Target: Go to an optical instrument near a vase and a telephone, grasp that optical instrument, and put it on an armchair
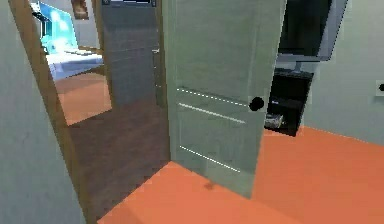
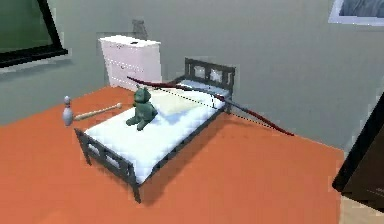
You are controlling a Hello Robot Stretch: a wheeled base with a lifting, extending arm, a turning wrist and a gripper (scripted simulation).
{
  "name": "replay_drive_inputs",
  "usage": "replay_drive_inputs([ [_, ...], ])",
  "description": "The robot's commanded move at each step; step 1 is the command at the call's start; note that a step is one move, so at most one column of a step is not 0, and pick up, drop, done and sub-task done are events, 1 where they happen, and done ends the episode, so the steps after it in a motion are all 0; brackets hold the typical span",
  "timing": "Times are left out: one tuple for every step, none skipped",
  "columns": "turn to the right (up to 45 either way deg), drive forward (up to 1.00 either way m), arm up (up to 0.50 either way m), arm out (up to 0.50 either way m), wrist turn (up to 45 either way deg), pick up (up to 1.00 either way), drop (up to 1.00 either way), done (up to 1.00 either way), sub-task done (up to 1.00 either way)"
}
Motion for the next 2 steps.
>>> replay_drive_inputs([
  [-18.0,0.00,0.00,0.00,0.0,0.00,0.00,0.00,0.00],
  [0.0,1.00,0.00,0.00,0.0,0.00,0.00,0.00,0.00],
])
